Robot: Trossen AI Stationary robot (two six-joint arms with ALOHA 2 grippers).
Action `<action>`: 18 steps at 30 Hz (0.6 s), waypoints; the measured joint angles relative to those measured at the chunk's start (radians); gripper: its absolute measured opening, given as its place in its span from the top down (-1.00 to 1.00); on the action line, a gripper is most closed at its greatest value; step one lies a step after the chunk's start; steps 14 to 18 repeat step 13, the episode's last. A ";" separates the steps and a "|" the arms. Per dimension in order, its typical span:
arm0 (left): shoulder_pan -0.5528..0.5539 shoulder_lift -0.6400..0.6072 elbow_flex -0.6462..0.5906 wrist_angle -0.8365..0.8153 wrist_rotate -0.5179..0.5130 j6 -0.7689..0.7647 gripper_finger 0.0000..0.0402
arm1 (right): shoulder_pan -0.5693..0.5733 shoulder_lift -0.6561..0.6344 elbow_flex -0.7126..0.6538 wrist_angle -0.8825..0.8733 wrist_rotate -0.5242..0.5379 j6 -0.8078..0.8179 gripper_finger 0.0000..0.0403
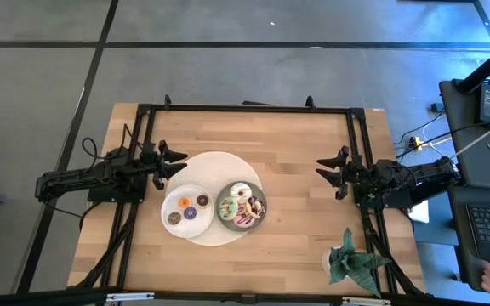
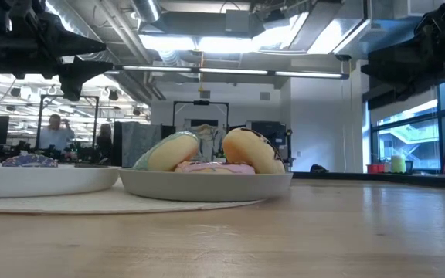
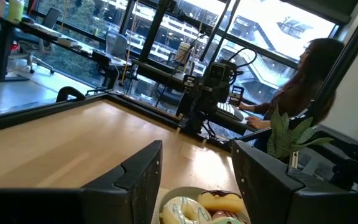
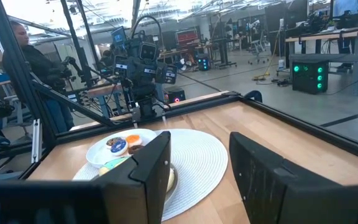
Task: Pick & Place donuts
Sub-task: Return to Home Position
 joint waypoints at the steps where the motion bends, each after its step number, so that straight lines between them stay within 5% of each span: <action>1: 0.000 0.000 0.000 0.000 0.000 0.000 0.06 | 0.000 0.000 0.000 0.000 0.000 -0.001 0.18; 18: 0.000 0.000 0.000 0.000 0.000 0.000 0.05 | 0.000 0.000 0.000 0.000 0.000 0.000 0.18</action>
